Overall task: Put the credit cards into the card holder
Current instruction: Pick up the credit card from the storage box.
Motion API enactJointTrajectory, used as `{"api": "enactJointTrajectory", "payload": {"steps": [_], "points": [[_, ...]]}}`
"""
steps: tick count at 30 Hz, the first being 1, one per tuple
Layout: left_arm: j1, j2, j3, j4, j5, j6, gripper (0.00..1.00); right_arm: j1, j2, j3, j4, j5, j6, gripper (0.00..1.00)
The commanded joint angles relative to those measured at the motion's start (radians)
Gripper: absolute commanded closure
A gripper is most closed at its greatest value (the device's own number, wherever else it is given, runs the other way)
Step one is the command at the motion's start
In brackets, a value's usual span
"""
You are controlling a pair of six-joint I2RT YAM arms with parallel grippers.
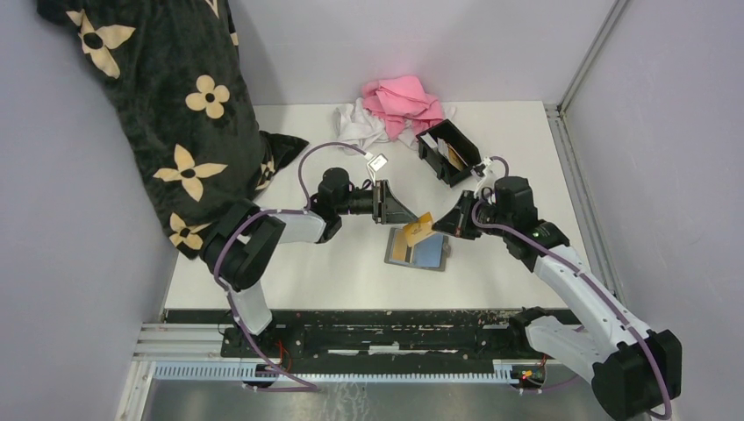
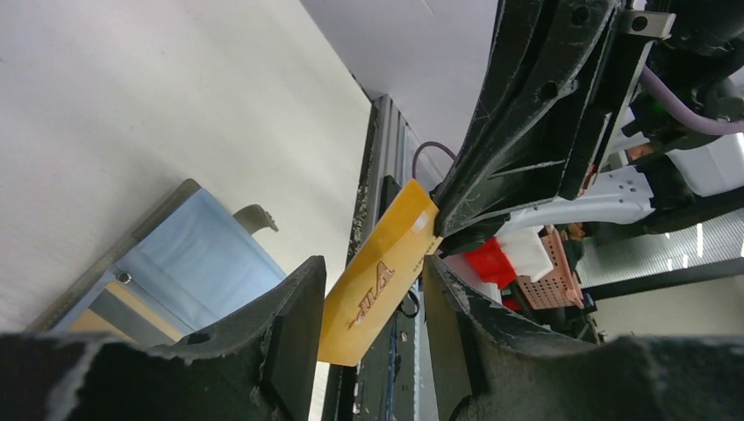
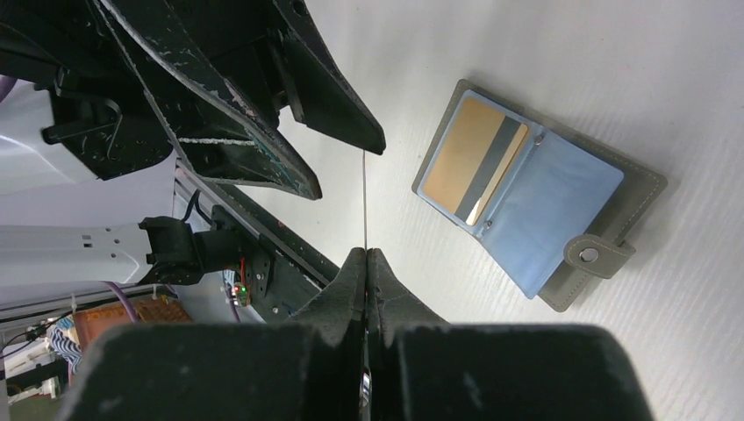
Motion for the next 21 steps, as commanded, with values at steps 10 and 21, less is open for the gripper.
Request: {"api": "enactJointTrajectory", "payload": {"steps": [10, 21], "points": [[0.006, 0.079, -0.011, 0.247, 0.112, -0.152, 0.48, -0.012, 0.024, 0.014, 0.107, -0.062, 0.024, 0.99], [0.010, 0.128, -0.009, 0.335, 0.139, -0.210, 0.49, -0.034, 0.028, 0.009, 0.137, -0.115, 0.039, 0.99]]}}
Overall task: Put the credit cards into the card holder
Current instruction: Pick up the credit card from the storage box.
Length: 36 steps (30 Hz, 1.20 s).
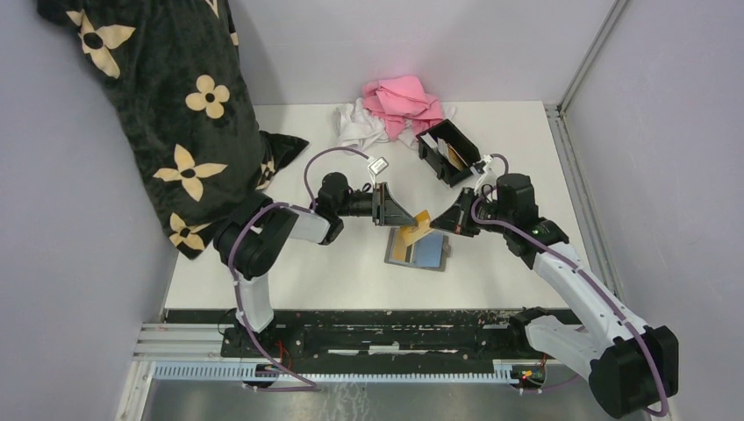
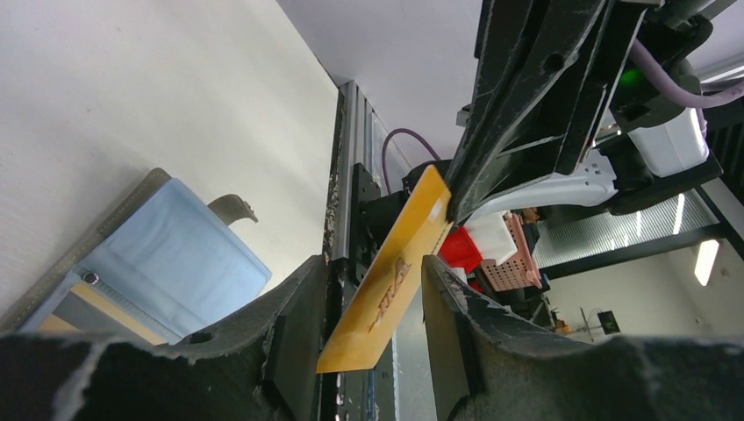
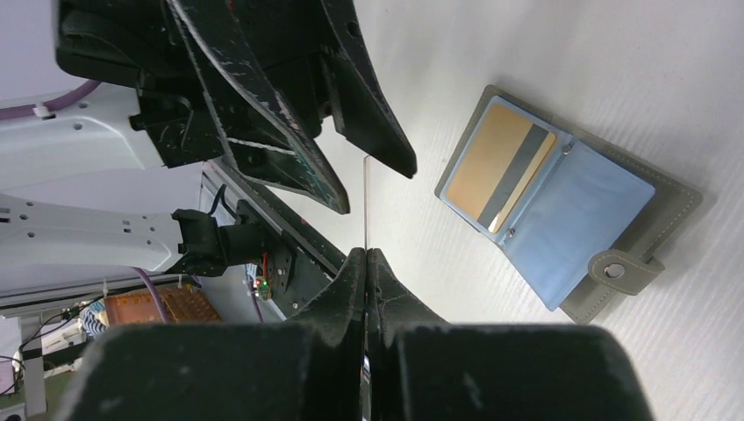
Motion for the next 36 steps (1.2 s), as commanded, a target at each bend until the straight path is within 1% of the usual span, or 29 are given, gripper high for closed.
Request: {"api": "enactJointTrajectory", "payload": {"steps": [1, 5, 7, 13, 17, 20, 21, 25, 29, 32, 36], "points": [[0.002, 0.026, 0.003, 0.091, 0.049, -0.053, 0.49, -0.014, 0.001, 0.010, 0.096, -0.047, 0.019, 0.99], [0.002, 0.047, 0.008, 0.130, 0.058, -0.078, 0.51, -0.031, 0.016, 0.011, 0.105, -0.069, 0.019, 0.99], [0.002, 0.059, 0.011, 0.163, 0.063, -0.104, 0.54, -0.043, 0.026, 0.008, 0.114, -0.082, 0.020, 0.99], [0.002, 0.086, 0.015, 0.207, 0.075, -0.140, 0.72, -0.076, 0.069, 0.001, 0.138, -0.108, 0.019, 0.99], [0.003, 0.108, 0.020, 0.245, 0.074, -0.170, 0.88, -0.104, 0.091, -0.006, 0.167, -0.123, 0.028, 0.99], [0.004, 0.127, 0.020, 0.309, 0.066, -0.216, 0.94, -0.119, 0.106, -0.001, 0.173, -0.126, 0.029, 0.99], [0.004, 0.135, 0.019, 0.338, 0.059, -0.237, 0.95, -0.124, 0.108, 0.001, 0.172, -0.122, 0.028, 0.97], [0.008, 0.165, 0.012, 0.452, -0.004, -0.329, 0.95, -0.131, 0.093, -0.004, 0.170, -0.059, 0.019, 0.78], [0.007, 0.168, -0.022, 0.463, -0.117, -0.358, 0.96, -0.131, 0.031, -0.050, 0.201, 0.003, 0.049, 0.64], [0.004, 0.153, -0.070, 0.462, -0.232, -0.364, 0.96, -0.131, -0.017, -0.089, 0.230, 0.033, 0.075, 0.60], [-0.012, 0.118, -0.135, 0.447, -0.380, -0.371, 0.96, -0.128, -0.061, -0.146, 0.286, 0.062, 0.122, 0.58]]}}
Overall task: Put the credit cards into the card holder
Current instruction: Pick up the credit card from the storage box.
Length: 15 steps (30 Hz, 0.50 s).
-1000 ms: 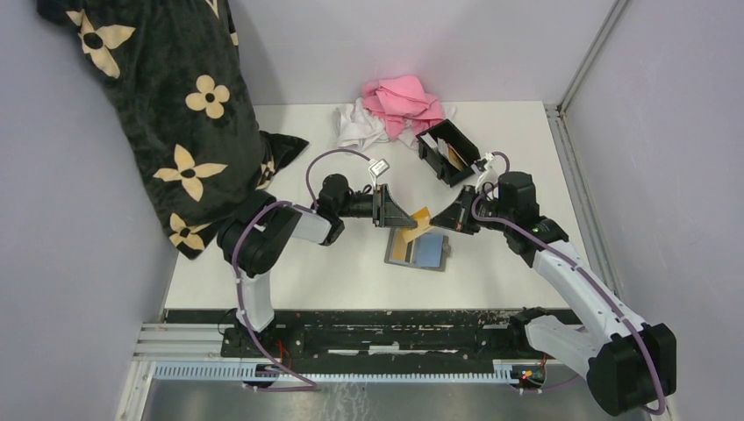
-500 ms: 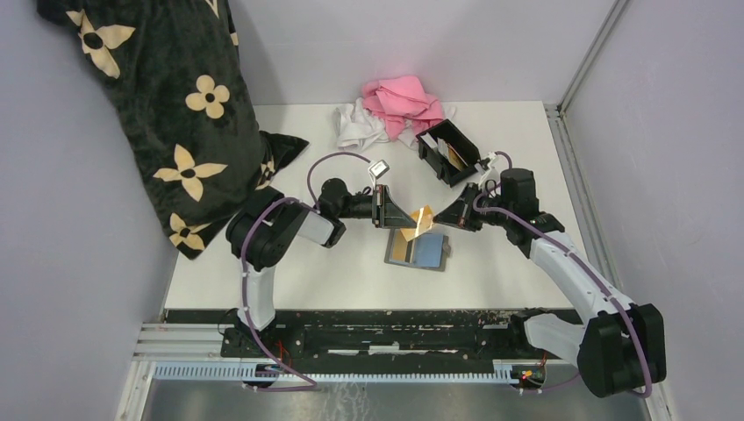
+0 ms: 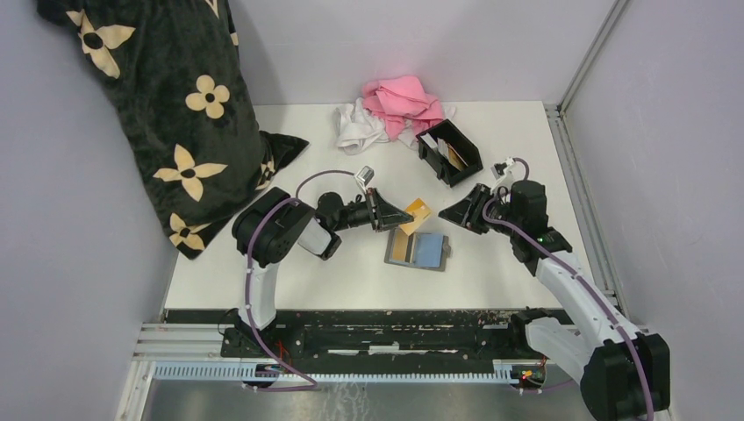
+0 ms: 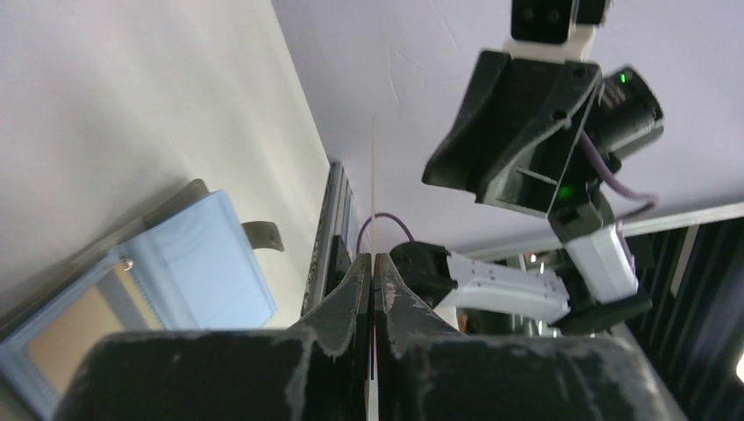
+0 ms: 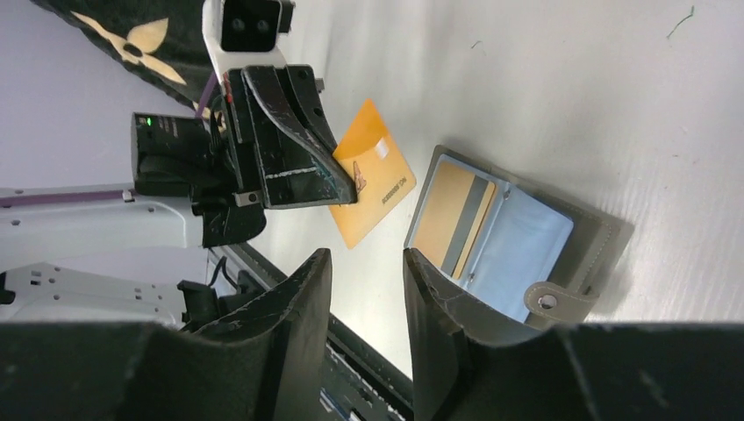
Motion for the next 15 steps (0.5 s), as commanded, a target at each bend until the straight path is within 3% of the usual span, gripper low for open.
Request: {"api": "enactJointTrajectory", "payload": {"steps": [1, 10, 15], "points": [[-0.021, -0.053, -0.060, 0.082, -0.212, -0.057, 0.97, 0.001, -0.047, -0.056, 0.128, 0.052, 0.069, 0.58], [-0.103, -0.077, -0.124, 0.082, -0.415, -0.102, 0.97, 0.066, -0.022, -0.124, 0.228, 0.118, 0.125, 0.57], [-0.114, -0.153, -0.230, 0.000, -0.526, -0.042, 0.97, 0.108, -0.052, -0.154, 0.200, 0.182, 0.117, 0.57]]}}
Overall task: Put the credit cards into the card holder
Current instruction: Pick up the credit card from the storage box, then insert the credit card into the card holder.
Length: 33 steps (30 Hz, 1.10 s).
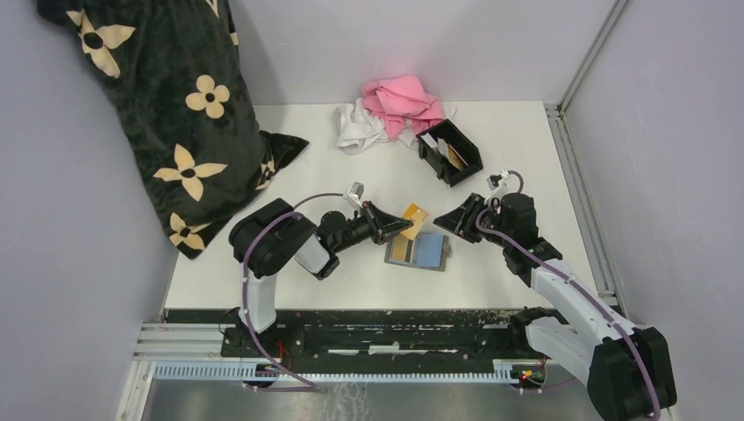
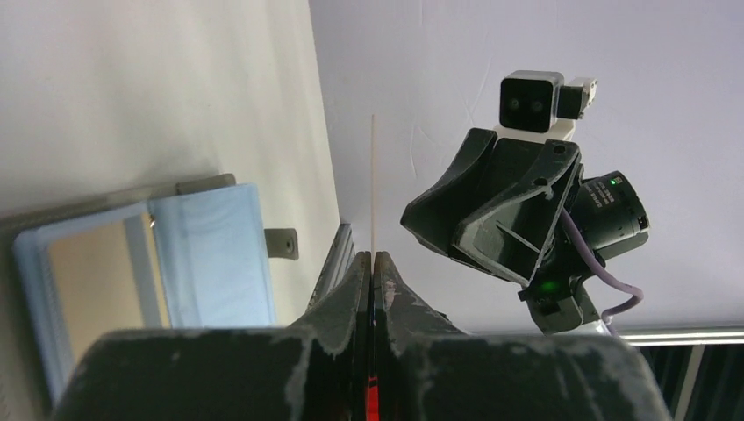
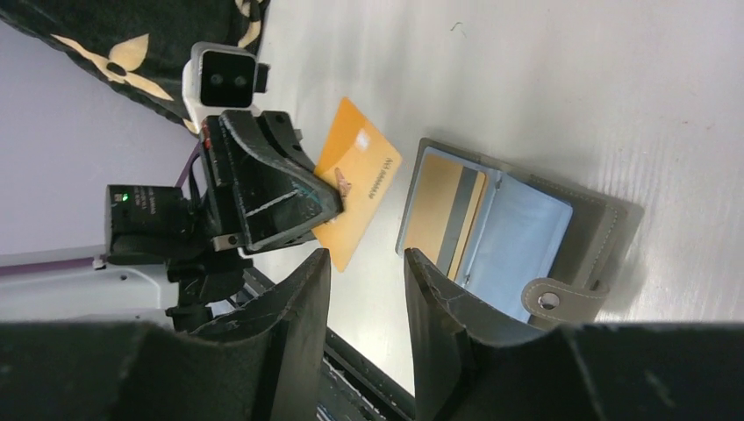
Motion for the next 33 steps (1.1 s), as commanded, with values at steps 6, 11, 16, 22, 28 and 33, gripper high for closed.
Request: {"api": "enactJointTrajectory", "payload": {"steps": [6, 11, 16, 22, 28, 33], "points": [[-0.049, -0.135, -0.126, -0.067, -0.224, 0.093, 0.97, 0.099, -0.007, -0.062, 0.044, 0.158, 0.001, 0.62], [-0.097, -0.113, -0.130, -0.065, -0.281, 0.094, 0.97, 0.148, 0.038, -0.069, 0.027, 0.227, -0.014, 0.74], [-0.146, -0.085, -0.142, -0.065, -0.358, 0.099, 0.97, 0.180, 0.118, -0.056, 0.005, 0.289, -0.036, 0.86], [-0.190, -0.042, -0.156, -0.058, -0.420, 0.097, 0.97, 0.211, 0.236, -0.037, -0.010, 0.356, -0.043, 0.91], [-0.225, -0.016, -0.160, -0.052, -0.474, 0.098, 0.97, 0.238, 0.252, -0.034, -0.065, 0.460, -0.046, 0.95], [-0.258, -0.007, -0.161, -0.063, -0.531, 0.097, 0.97, 0.253, 0.238, -0.024, -0.117, 0.517, -0.049, 0.95]]}}
